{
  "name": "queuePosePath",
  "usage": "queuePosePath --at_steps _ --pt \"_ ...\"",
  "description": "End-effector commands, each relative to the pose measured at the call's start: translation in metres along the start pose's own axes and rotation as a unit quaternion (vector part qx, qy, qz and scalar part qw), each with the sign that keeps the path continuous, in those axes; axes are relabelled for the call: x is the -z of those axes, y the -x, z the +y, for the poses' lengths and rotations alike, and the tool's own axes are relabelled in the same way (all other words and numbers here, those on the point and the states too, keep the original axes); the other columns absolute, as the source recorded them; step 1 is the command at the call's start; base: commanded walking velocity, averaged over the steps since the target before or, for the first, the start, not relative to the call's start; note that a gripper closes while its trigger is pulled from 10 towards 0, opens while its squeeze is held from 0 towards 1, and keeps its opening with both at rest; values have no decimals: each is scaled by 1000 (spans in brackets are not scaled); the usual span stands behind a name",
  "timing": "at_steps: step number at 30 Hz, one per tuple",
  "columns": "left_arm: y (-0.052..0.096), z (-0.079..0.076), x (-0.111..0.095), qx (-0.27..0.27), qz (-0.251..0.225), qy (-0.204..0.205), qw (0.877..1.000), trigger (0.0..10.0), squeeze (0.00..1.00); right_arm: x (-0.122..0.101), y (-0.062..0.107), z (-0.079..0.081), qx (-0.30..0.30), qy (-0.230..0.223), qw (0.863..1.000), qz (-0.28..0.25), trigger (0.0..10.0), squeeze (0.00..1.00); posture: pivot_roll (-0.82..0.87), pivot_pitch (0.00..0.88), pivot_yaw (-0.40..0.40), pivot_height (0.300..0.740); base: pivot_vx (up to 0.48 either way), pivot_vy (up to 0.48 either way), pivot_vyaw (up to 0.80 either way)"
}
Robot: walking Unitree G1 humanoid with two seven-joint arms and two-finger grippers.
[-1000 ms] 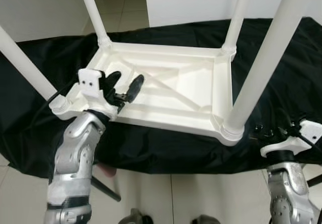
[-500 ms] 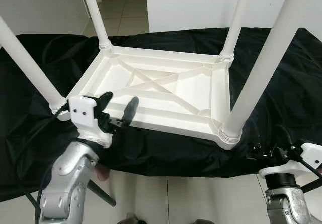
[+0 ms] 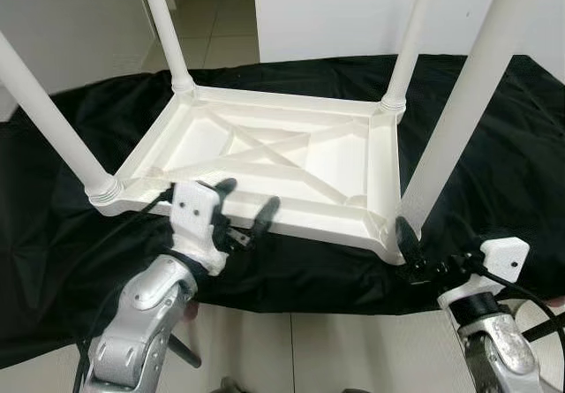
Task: Building children table
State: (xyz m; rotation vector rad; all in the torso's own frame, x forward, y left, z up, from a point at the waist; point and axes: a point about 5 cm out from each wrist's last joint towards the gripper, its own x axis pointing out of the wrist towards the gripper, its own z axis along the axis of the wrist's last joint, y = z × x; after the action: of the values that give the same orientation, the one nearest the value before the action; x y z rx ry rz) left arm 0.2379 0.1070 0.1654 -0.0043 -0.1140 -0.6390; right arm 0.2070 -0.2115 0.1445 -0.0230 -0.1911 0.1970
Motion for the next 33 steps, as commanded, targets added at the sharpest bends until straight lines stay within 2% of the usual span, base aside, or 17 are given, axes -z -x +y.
queuePosePath --at_steps 1,4,5,7,9,13,15,16,18,23,24,29,31,33 --pt "-5 -10 6 85 16 -23 996 10000 0 2 -11 -3 -20 20 1000 4 10000 0 -53 0 78 740 0 0 0" --pt "-7 -12 7 91 18 -25 995 10000 0 3 -13 -3 -27 24 999 4 10000 0 -53 0 78 740 0 0 0" --pt "-12 -15 8 99 21 -26 995 10000 0 4 -23 -4 -38 24 999 3 10000 0 -58 0 81 740 0 0 0" --pt "-12 -15 8 99 21 -26 995 10000 0 4 -23 -4 -38 24 999 3 10000 0 -58 0 81 740 0 0 0" --pt "-20 -18 10 107 17 -27 994 10000 0 4 -38 -3 -48 27 998 -5 10000 0 -68 7 90 740 0 0 0" --pt "-29 -19 12 105 20 -13 994 10000 0 2 -50 -4 -53 18 998 -13 10000 0 -78 6 91 740 0 0 0" --pt "-38 -24 9 111 3 -5 994 10000 0 4 -63 -5 -64 21 998 -15 10000 0 -77 6 84 740 0 0 0" --pt "-38 -24 9 111 3 -5 994 10000 0 4 -63 -5 -64 21 998 -15 10000 0 -77 6 84 740 0 0 0" --pt "-45 -30 3 126 -13 -9 992 10000 0 9 -75 -9 -62 35 997 -9 10000 0 -56 2 76 740 0 0 0" --pt "-52 -32 -1 141 -13 -26 990 10000 0 12 -87 -15 -51 39 998 -4 10000 0 -53 0 74 740 0 0 0" --pt "-58 -33 0 145 -7 -42 989 10000 0 14 -95 -18 -48 42 998 1 10000 0 -46 1 66 740 0 0 0" --pt "-62 -34 2 151 4 -38 988 10000 0 16 -98 -20 -56 48 997 11 10000 0 -45 2 62 740 0 0 0" --pt "-64 -37 5 158 15 -47 986 10000 0 18 -96 -26 -92 60 994 27 10000 0 -47 6 57 740 0 0 0" --pt "-64 -38 5 159 18 -48 986 10000 0 18 -95 -28 -98 64 993 30 10000 0 -47 6 57 740 0 0 0"
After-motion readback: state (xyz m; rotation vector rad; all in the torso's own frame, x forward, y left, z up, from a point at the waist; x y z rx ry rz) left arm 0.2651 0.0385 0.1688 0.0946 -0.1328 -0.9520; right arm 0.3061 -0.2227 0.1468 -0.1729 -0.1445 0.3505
